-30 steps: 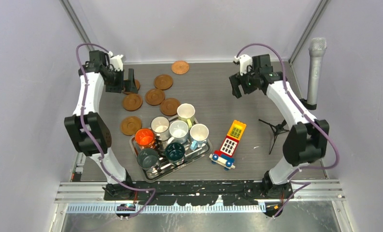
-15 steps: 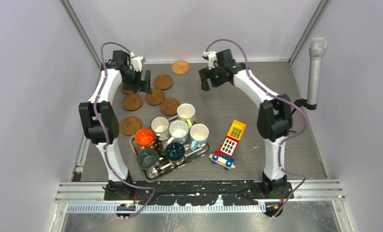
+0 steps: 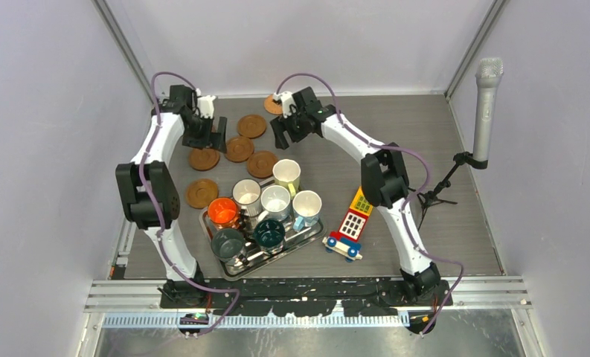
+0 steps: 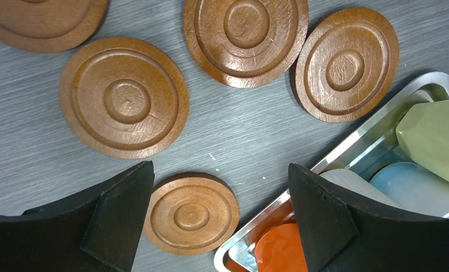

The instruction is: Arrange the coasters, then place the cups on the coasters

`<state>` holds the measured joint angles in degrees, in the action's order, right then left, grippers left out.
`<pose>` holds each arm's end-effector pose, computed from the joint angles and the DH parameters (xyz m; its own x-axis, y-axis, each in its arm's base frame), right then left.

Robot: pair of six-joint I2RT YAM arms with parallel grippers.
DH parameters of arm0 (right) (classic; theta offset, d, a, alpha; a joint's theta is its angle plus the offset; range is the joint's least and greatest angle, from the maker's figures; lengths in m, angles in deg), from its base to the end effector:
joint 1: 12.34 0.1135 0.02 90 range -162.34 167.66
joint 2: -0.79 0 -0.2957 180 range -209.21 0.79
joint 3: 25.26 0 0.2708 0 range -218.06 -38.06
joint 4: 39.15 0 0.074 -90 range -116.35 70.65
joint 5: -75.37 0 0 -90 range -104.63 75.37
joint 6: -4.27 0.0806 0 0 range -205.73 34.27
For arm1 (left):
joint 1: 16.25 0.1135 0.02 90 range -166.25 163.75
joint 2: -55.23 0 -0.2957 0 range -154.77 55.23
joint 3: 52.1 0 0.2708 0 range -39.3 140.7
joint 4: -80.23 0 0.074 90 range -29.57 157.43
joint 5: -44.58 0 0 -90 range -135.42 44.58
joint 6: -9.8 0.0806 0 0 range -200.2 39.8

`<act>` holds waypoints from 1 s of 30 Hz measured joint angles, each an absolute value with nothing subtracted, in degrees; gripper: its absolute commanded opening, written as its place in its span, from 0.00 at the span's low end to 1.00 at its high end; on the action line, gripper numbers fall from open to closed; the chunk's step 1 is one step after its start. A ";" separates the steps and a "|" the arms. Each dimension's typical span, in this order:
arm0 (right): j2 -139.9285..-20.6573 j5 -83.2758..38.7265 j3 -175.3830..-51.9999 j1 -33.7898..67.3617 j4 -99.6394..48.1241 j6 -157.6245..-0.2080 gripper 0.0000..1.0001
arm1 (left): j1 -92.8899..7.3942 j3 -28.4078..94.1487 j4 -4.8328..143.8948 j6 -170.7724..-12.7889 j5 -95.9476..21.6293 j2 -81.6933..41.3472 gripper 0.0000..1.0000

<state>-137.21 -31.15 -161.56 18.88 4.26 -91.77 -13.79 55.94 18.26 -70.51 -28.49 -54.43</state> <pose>0.5159 0.3395 0.1962 -0.5322 -0.4405 -0.7230 -0.7286 0.6733 0.1261 0.4580 -0.0038 0.2490 -0.8672 0.1239 -0.4823 0.2377 0.9541 -0.1822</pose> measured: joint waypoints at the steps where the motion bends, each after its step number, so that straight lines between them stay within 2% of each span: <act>1: -138.15 -31.43 -162.74 19.41 4.61 -91.99 0.84 | -13.66 55.88 18.22 -70.49 -28.82 -53.78 0.91; 15: -148.16 -29.14 -172.03 24.46 7.21 -98.00 0.70 | -9.90 55.92 17.45 -70.81 -29.89 -52.29 0.91; 20: -148.48 -26.38 -172.95 25.05 7.75 -99.53 0.63 | -8.96 55.92 17.23 -70.81 -29.85 -52.29 0.91; 30: -146.78 -20.76 -170.52 21.50 7.45 -101.06 0.59 | -8.63 56.77 16.47 -70.99 -29.85 -52.34 0.92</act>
<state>-146.78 -20.76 -170.52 21.50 7.45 -101.06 -8.63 56.77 16.47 -70.99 -29.85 -52.34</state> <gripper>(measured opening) 0.604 0.916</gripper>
